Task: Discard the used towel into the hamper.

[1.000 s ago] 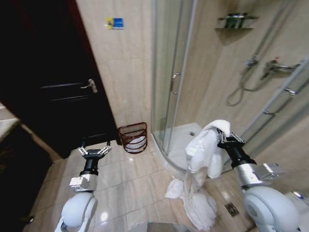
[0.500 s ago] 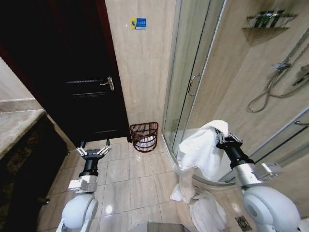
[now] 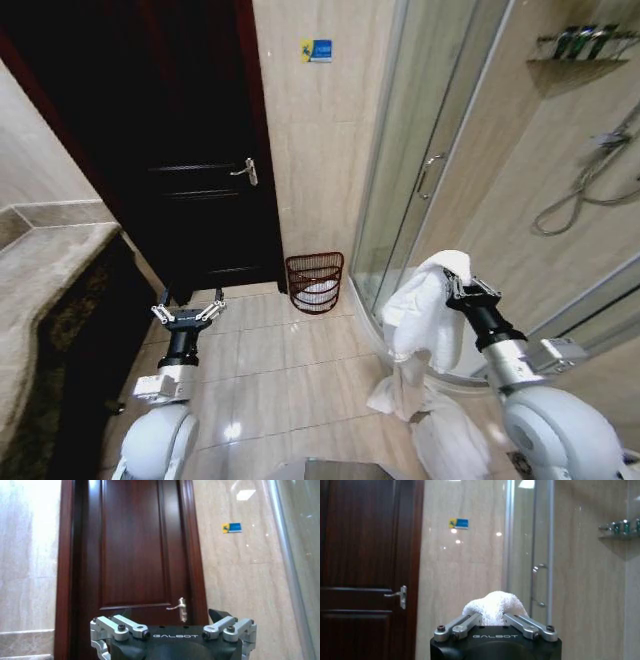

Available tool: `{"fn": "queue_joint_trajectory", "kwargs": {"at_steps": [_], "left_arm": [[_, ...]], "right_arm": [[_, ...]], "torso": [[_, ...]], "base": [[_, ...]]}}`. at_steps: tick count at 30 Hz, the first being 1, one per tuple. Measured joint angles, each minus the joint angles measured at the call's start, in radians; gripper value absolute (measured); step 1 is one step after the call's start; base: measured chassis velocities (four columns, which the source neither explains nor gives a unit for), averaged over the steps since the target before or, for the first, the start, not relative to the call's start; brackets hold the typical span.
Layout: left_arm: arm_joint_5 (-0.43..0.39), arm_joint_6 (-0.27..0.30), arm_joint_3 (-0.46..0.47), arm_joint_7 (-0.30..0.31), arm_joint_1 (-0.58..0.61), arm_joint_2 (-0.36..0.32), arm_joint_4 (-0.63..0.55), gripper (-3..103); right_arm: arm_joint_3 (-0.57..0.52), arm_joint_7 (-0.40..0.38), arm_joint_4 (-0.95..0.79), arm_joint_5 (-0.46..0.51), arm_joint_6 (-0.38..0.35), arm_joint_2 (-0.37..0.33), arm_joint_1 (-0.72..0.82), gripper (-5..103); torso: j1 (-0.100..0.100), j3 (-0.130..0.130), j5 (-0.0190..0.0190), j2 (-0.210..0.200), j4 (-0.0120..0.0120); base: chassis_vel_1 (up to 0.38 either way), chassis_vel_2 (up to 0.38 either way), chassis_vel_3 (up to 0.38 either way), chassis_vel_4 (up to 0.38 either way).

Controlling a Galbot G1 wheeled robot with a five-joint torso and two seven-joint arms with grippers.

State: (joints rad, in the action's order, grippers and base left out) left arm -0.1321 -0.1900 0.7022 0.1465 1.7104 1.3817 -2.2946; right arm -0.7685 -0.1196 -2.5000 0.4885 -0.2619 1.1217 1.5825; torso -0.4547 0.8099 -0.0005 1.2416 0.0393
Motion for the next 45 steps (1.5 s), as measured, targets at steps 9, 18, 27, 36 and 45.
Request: {"fn": "queue_joint_trajectory", "kwargs": {"at_steps": [9,18,27,36,45], "left_arm": [[0.016,0.002,-0.018,0.003,-0.004,0.001,0.003,100],[0.029,0.018,-0.037,0.011,-0.012,0.002,0.003,100],[0.035,0.023,-0.043,0.014,-0.012,0.007,0.005,100],[0.052,0.036,-0.067,0.032,-0.016,0.012,0.001,100],[0.069,0.043,-0.083,0.042,-0.015,0.019,-0.004,100]], "right_arm": [[0.014,0.005,0.000,-0.033,0.015,0.009,0.005,4],[0.015,0.027,0.000,-0.044,0.023,0.012,-0.014,4],[0.015,0.034,0.000,-0.042,0.027,0.009,-0.026,4],[0.007,0.036,0.000,-0.039,0.035,0.004,-0.027,4],[-0.001,0.038,0.009,-0.034,0.040,-0.004,-0.036,4]], "torso": [[0.000,0.000,0.0005,0.000,0.0003],[-0.001,0.000,0.0009,0.000,-0.0006],[0.000,0.000,0.0005,0.000,-0.0001],[-0.001,0.000,0.0008,0.000,-0.0003],[0.000,0.000,0.0005,0.000,-0.0003]], "base": [[0.113,0.101,-0.105,-0.089],[-0.064,-0.014,0.022,0.020],[-0.006,0.012,0.007,-0.009],[-0.095,0.073,0.079,-0.077],[-0.047,0.065,0.053,-0.057]]}}
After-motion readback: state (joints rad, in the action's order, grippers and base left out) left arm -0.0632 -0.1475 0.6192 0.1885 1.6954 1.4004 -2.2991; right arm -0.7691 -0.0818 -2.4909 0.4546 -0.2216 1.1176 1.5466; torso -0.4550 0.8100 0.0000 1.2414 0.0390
